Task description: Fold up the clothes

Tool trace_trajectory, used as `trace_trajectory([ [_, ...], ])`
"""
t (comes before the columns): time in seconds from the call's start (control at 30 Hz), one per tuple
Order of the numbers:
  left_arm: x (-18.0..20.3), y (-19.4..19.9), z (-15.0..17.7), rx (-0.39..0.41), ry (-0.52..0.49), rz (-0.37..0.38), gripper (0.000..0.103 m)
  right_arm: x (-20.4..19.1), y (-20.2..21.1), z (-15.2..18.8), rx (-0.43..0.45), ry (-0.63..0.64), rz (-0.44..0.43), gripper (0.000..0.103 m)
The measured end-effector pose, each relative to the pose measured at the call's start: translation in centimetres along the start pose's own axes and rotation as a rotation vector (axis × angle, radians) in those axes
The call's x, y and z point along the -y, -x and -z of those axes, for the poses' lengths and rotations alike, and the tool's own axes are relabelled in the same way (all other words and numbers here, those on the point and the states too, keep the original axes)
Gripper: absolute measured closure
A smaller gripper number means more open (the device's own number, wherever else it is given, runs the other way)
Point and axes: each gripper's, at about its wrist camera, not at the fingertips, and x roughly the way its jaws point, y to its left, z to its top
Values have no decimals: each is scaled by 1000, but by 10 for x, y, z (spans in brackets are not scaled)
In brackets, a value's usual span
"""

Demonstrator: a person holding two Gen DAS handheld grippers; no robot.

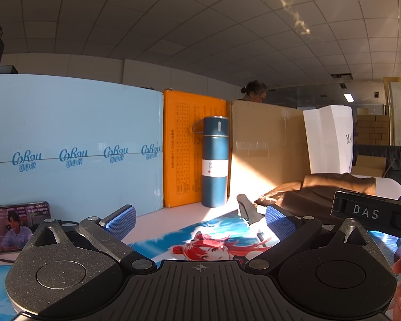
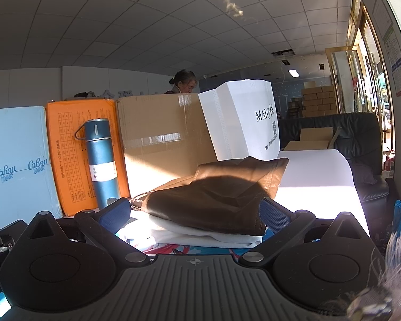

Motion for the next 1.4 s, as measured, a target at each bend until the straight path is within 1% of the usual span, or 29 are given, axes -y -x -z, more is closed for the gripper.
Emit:
trace_trajectory([
  [1.4, -1, -1, 0, -3, 3, 1, 0, 1, -2, -1, -2, -7, -9, 0],
])
